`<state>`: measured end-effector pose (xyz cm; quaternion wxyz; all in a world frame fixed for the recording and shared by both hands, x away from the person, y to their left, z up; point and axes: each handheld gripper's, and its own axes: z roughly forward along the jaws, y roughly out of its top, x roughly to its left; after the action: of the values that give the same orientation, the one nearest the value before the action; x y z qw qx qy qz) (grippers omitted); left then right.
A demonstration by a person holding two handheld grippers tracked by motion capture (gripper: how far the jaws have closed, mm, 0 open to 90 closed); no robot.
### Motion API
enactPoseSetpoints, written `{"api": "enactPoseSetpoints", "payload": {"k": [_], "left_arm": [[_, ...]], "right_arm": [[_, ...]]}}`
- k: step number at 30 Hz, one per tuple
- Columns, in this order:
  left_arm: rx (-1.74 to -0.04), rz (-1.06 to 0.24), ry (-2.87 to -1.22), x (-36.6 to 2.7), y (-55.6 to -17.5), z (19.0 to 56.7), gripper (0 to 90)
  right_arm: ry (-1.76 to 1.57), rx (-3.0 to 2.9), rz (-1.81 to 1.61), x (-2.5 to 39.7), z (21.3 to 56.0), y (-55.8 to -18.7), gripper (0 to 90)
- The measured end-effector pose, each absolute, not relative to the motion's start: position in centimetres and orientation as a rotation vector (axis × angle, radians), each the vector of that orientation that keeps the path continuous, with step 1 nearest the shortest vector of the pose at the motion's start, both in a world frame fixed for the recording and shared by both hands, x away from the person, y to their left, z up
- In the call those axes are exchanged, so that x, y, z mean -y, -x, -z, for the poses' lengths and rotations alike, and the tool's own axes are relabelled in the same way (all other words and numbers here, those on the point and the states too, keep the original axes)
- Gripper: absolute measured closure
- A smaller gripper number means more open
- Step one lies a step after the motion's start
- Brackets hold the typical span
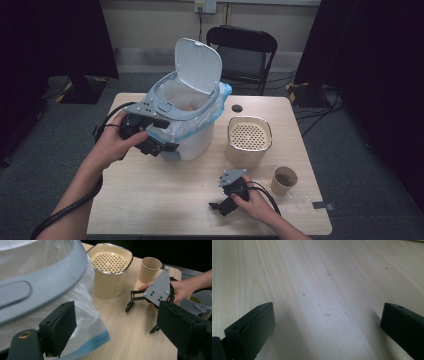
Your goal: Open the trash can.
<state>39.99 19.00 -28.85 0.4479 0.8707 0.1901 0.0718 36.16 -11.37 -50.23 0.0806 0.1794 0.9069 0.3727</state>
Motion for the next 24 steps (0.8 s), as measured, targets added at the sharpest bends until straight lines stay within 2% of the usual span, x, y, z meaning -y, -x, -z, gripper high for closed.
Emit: {"api": "enactPoseSetpoints", "payload": {"k": [14, 24], "left_arm": [[-0.434, -0.16, -2.131, -18.7, -38.2, 31.5, 15.6], [-0.44, -0.106, -2.139, -17.8, -37.5, 35.4, 15.6]], "right_arm": [[-0.536, -2.711, -1.115, 11.4, 50.2, -36.2, 0.0], [-0.53, -2.715, -1.116, 11.6, 50.2, -36.1, 0.0]]}}
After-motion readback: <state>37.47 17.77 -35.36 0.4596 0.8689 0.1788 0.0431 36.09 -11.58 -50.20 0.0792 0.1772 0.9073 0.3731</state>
